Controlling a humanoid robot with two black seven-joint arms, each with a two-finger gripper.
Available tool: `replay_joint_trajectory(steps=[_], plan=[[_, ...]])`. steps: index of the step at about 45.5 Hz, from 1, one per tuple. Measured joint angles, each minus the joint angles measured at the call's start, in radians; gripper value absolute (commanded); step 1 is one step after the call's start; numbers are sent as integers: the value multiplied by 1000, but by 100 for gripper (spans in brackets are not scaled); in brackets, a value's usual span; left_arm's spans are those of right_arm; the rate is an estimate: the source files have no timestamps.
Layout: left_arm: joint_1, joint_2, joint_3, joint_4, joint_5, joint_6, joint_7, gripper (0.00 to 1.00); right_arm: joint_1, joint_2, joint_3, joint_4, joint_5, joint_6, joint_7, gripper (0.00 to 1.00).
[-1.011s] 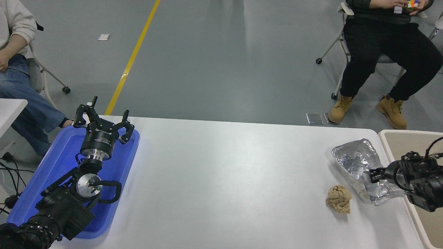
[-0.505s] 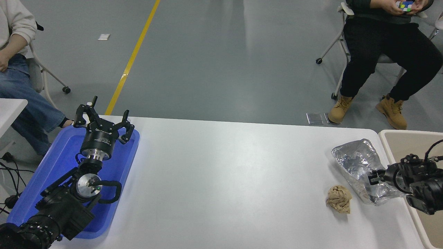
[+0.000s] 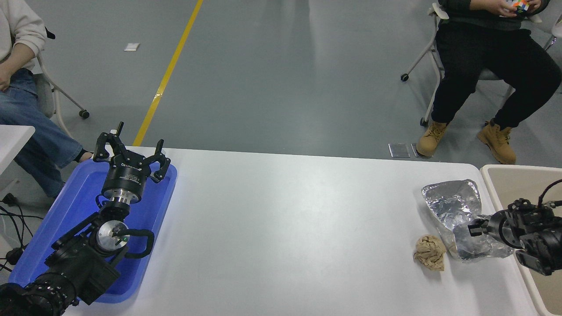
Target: Pick up foil plate and place in dustbin
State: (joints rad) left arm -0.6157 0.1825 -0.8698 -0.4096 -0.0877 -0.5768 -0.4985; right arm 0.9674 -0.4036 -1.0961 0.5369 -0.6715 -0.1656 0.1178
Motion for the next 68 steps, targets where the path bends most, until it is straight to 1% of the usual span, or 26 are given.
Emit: replay_joint_trajectory(steps=[15, 22, 45, 58, 68], plan=[[0, 0, 0, 0, 0, 0, 0, 100, 19, -8, 0, 6, -1, 9, 12, 0], [0, 0, 0, 0, 0, 0, 0, 100, 54, -30, 2, 19, 0, 31, 31, 0], [-1, 0, 0, 0, 0, 0, 0, 100, 289, -181, 0, 96, -2, 254, 129, 0], [-1, 0, 0, 0, 0, 0, 0, 100, 489, -262, -16, 197, -26, 392, 148, 0], [0, 0, 0, 0, 0, 0, 0, 100, 661, -290, -69, 284, -34, 469, 152, 0]])
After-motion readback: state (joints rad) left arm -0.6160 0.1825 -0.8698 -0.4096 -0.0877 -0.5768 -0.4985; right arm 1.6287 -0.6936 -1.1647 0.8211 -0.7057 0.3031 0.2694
